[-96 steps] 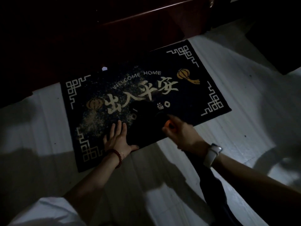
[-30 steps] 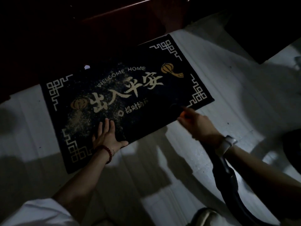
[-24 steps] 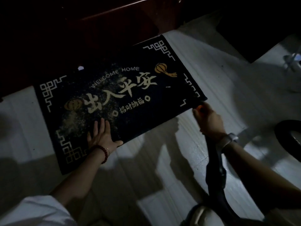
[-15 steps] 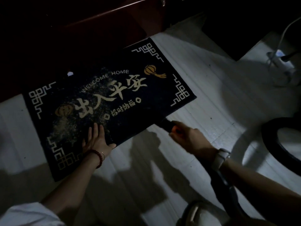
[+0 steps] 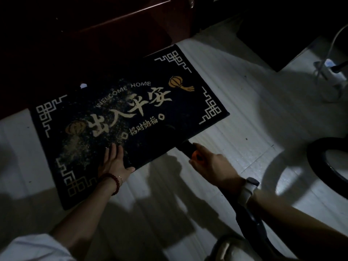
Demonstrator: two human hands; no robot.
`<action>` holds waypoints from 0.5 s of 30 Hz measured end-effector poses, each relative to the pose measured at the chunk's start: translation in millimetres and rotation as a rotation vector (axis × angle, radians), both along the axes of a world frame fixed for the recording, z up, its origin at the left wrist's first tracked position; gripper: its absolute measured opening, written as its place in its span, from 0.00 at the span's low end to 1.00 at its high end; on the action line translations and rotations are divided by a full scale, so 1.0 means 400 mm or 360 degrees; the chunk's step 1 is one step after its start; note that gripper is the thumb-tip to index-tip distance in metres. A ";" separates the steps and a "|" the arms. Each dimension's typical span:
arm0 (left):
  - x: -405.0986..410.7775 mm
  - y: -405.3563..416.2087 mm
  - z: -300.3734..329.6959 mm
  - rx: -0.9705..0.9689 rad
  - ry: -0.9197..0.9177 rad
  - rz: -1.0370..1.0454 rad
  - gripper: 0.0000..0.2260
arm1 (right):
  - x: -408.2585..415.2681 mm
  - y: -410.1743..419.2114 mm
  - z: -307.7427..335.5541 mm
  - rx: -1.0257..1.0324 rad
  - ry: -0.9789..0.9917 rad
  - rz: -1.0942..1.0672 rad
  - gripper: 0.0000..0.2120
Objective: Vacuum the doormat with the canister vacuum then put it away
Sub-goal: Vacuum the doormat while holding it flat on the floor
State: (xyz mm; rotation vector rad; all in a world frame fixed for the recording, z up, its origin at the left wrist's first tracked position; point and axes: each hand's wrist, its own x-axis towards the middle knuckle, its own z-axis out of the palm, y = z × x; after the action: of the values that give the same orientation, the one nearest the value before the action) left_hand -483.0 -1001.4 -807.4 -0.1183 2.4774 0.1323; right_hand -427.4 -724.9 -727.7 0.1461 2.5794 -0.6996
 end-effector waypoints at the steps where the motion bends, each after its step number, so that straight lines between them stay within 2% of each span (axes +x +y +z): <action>1: 0.000 0.000 -0.001 0.0000 0.0004 0.0000 0.40 | 0.005 0.006 -0.001 0.0036 0.0006 -0.0005 0.27; 6: 0.002 -0.002 -0.002 0.0032 0.0016 0.0005 0.40 | -0.059 0.152 0.009 -0.0107 0.0115 -0.0536 0.22; 8: 0.003 -0.001 0.000 0.0023 0.0022 -0.0005 0.40 | -0.095 0.199 0.013 -0.0060 0.0164 -0.0778 0.21; 10: 0.002 0.000 0.002 0.0015 0.0013 -0.0008 0.40 | -0.115 0.198 0.014 0.0052 0.0216 -0.0873 0.21; 12: -0.001 0.001 0.003 0.0003 0.0009 -0.0015 0.40 | -0.101 0.145 0.006 -0.0001 0.0283 -0.0759 0.20; 15: -0.003 0.004 0.003 -0.0007 -0.0003 -0.0008 0.40 | -0.028 0.004 0.007 -0.0128 0.0125 -0.0195 0.21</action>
State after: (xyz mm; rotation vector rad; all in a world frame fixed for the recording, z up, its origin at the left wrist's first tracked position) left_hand -484.3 -1000.0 -806.4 -0.1137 2.4759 0.1244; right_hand -438.7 -723.3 -724.8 0.2571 2.6294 -0.8684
